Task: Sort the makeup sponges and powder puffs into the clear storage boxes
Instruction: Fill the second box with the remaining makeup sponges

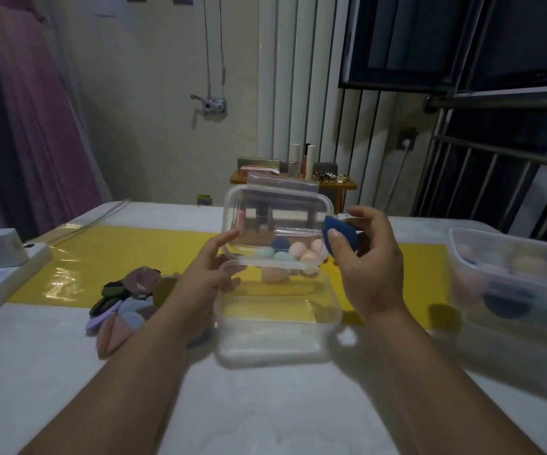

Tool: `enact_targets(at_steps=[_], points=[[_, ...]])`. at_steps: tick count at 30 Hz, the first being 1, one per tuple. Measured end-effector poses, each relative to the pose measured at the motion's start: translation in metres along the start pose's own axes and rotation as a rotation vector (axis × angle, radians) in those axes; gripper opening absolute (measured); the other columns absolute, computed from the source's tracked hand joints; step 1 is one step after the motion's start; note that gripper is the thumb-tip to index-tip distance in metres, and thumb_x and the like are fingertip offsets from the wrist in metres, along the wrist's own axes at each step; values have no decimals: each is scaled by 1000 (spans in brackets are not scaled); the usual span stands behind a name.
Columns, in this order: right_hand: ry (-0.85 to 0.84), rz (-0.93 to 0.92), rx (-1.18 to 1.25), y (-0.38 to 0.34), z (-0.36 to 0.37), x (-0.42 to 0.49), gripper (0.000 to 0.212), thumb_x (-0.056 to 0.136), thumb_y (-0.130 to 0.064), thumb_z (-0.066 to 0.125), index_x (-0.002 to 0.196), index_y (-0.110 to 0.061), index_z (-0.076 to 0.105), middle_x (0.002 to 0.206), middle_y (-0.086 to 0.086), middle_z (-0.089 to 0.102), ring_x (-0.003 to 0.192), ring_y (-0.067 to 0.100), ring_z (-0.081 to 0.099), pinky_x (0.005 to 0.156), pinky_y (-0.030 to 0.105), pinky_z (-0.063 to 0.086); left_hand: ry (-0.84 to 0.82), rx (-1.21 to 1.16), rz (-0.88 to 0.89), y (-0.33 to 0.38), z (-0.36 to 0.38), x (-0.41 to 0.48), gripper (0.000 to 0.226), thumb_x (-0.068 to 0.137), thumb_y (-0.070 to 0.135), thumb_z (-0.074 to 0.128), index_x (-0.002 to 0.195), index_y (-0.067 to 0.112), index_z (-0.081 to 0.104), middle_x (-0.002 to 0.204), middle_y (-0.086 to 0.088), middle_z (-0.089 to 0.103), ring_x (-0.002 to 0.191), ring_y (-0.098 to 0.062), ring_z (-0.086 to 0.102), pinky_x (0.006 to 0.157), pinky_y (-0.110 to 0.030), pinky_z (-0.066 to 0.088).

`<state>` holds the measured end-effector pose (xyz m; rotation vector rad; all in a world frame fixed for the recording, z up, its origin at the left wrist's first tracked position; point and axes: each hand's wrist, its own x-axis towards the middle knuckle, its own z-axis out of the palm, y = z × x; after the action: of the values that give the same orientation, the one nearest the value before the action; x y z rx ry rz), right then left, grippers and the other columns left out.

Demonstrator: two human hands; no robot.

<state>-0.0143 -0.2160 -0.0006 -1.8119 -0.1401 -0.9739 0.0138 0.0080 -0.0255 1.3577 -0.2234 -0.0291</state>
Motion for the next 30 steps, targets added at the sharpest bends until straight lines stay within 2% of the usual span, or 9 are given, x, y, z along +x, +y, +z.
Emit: enact_targets(at_steps=[2,4,7,10,13,20,23,25,30], points=[[-100,0,30,-1,3,-2,25,92,-21,69,113,-30,59,100,-20,63,88,-2,62,70,11,49,-32,27,0,-4,-1,-1,78,75,-18,55,120,46,60,135,-12,48,114,-27,55,100,-44,42],[-199,20,40,0,7,-5,22,92,-19,69,110,-29,64,98,-16,67,88,-3,63,70,11,49,-41,56,-8,-5,-2,-1,76,87,-17,54,122,51,58,136,-10,48,114,-36,54,101,-51,42],[-306,41,29,3,11,-7,22,90,-18,70,105,-34,66,100,-7,68,85,4,64,69,14,49,-17,50,-29,-5,-3,-1,73,78,-8,65,120,51,59,131,-13,51,114,-43,55,107,-58,38],[-375,73,67,0,14,-8,30,89,-15,70,99,-42,60,109,-4,64,89,9,66,73,21,54,66,-47,-33,-2,1,-1,68,81,-17,56,117,40,63,121,-15,53,108,-42,58,103,-52,47],[-440,138,63,-5,15,-4,28,92,-19,68,98,-40,51,101,-10,64,92,12,66,75,29,57,188,-74,8,-2,6,1,48,95,-8,49,114,32,67,111,-14,57,102,-37,62,95,-47,53],[-650,111,-132,-22,33,8,20,89,-28,70,103,-30,56,98,-13,62,87,10,61,70,28,50,238,-57,16,-5,4,6,60,87,-19,47,115,29,68,101,-17,62,94,-30,64,89,-48,57],[-737,129,-190,-22,49,9,14,86,-26,73,95,-26,61,97,-8,66,90,14,62,77,33,54,217,-74,30,-2,7,4,57,85,-23,43,113,22,66,104,-23,62,80,-23,69,68,-32,60],[-766,171,-180,-17,58,4,15,84,-25,75,90,-26,62,93,-6,66,88,16,65,83,42,57,222,-62,20,0,7,3,55,84,-23,39,107,20,66,104,-21,61,72,-19,67,55,-23,55],[-867,145,-262,-12,66,-8,20,83,-27,76,96,-28,61,93,-13,65,86,10,64,81,35,58,266,50,4,-4,2,9,53,84,-17,40,99,26,65,121,-7,57,92,-23,56,55,-24,48]])
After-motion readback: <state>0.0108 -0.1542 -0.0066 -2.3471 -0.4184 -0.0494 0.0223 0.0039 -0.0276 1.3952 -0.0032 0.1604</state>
